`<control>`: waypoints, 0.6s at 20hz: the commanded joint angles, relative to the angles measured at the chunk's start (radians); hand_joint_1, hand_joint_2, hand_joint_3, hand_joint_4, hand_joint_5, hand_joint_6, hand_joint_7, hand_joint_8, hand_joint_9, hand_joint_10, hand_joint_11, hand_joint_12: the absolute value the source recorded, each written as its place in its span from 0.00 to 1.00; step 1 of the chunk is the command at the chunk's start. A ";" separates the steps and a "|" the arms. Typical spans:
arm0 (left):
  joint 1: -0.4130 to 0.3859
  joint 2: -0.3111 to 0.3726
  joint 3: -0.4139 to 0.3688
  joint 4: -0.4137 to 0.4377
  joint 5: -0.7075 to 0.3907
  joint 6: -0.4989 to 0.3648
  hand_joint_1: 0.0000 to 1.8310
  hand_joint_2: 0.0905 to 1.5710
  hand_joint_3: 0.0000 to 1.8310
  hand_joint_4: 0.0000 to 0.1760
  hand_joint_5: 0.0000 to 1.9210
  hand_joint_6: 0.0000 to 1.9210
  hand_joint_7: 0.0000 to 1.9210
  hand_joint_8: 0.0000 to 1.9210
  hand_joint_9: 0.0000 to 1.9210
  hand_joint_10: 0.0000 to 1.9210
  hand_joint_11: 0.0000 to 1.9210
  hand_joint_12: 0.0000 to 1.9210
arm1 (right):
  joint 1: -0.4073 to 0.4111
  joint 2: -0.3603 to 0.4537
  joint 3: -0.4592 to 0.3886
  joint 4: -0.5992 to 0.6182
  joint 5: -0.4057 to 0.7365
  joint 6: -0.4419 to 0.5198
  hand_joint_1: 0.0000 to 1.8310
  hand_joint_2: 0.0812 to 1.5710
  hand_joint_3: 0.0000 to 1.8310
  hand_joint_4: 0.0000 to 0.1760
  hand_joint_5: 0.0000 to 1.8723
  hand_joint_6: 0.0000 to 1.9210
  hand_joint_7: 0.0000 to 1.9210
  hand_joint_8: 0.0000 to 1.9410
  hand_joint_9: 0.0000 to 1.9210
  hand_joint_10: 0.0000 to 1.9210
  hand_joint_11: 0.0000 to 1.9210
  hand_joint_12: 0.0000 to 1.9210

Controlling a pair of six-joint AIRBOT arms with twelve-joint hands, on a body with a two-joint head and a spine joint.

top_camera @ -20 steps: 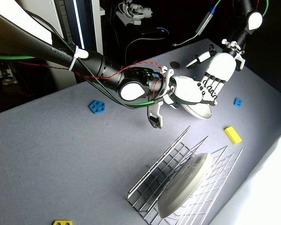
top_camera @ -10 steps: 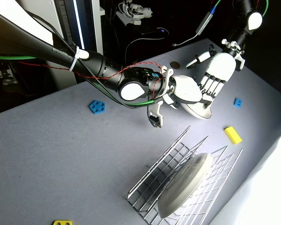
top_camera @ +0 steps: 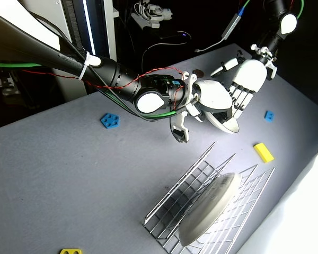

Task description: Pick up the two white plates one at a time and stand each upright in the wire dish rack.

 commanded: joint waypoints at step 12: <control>-0.230 0.049 0.005 -0.047 -0.036 -0.075 0.00 0.62 0.00 0.00 0.02 0.00 0.00 0.00 0.00 0.00 0.00 0.00 | 0.094 0.146 -0.180 0.012 0.057 0.012 0.81 0.67 0.00 0.00 0.50 0.53 0.53 0.39 0.52 0.48 0.45 0.76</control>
